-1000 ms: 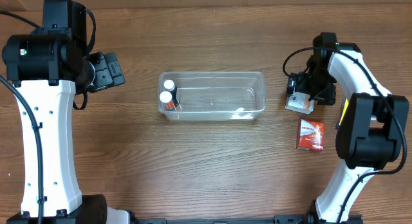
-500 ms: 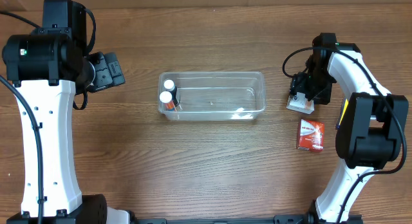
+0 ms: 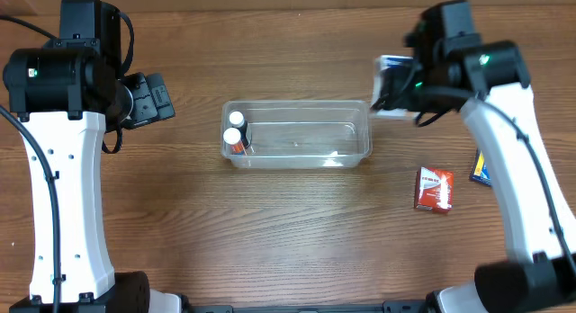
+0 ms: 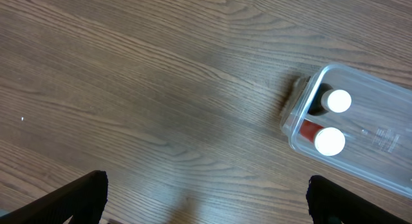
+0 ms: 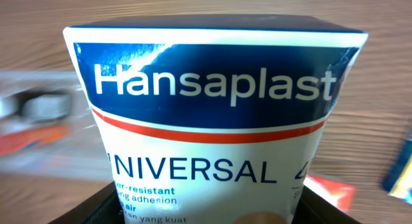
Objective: Pack container
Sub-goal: 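Lower the Hansaplast box upright into the container's right end, release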
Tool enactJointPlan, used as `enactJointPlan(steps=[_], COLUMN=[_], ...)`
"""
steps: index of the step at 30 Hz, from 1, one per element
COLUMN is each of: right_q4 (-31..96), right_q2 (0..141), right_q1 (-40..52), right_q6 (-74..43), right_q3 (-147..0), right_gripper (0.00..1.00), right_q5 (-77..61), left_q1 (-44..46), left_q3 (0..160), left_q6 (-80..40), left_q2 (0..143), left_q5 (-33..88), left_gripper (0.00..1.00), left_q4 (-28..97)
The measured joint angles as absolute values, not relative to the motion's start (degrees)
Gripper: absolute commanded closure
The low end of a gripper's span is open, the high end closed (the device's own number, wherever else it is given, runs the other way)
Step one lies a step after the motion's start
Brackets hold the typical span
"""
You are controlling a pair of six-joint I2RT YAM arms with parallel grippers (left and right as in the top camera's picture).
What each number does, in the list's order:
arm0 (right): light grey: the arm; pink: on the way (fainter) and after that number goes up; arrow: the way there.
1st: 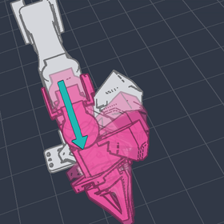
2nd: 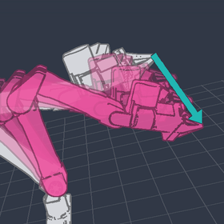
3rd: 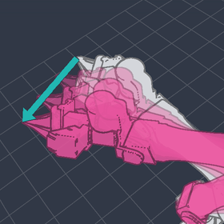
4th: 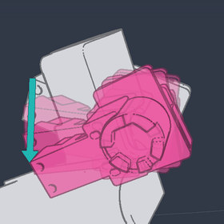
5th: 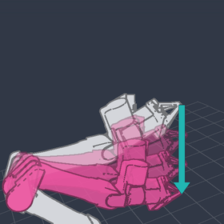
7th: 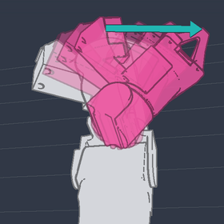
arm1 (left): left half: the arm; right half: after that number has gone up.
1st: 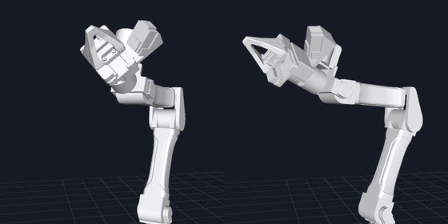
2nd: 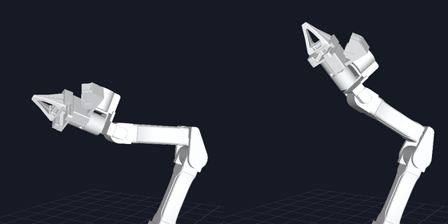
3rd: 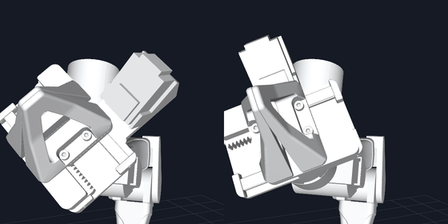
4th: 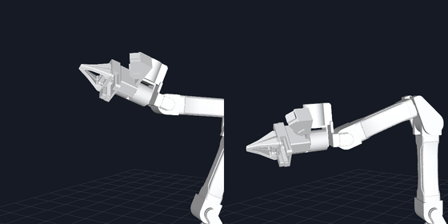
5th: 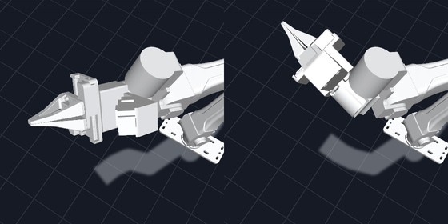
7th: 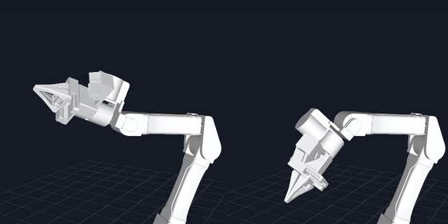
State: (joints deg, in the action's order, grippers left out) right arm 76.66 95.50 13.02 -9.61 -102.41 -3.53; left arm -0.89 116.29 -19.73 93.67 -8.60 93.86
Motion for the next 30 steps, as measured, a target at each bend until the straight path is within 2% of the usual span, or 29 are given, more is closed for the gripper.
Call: enactJointPlan(steps=[3, 7, 15, 30], right_q4=[76.3, 72.5, 60.6, 59.5], right_q2=[95.2, 98.8, 104.0, 105.5], right_q1=[19.7, 23.8, 24.3, 24.3], right_q6=[-13.3, -16.5, -17.3, -16.2], right_q3=[-102.1, -96.4, -85.0, -86.0], right_gripper=[0.32, 0.3, 0.28, 0.27], right_q5=[-3.5, -3.0, -2.5, -0.5], left_q1=[-0.9, -0.9, -0.9, -0.9], left_q3=[116.3, 116.3, 116.3, 116.3], left_q6=[-19.7, -19.7, -19.7, -19.7], left_q2=[93.7, 93.7, 93.7, 93.7], left_q5=[-8.6, -8.6, -8.6, -8.6], left_gripper=[0.0, 0.0, 0.0, 0.0], left_q4=[93.9, 94.0, 94.3, 94.3])
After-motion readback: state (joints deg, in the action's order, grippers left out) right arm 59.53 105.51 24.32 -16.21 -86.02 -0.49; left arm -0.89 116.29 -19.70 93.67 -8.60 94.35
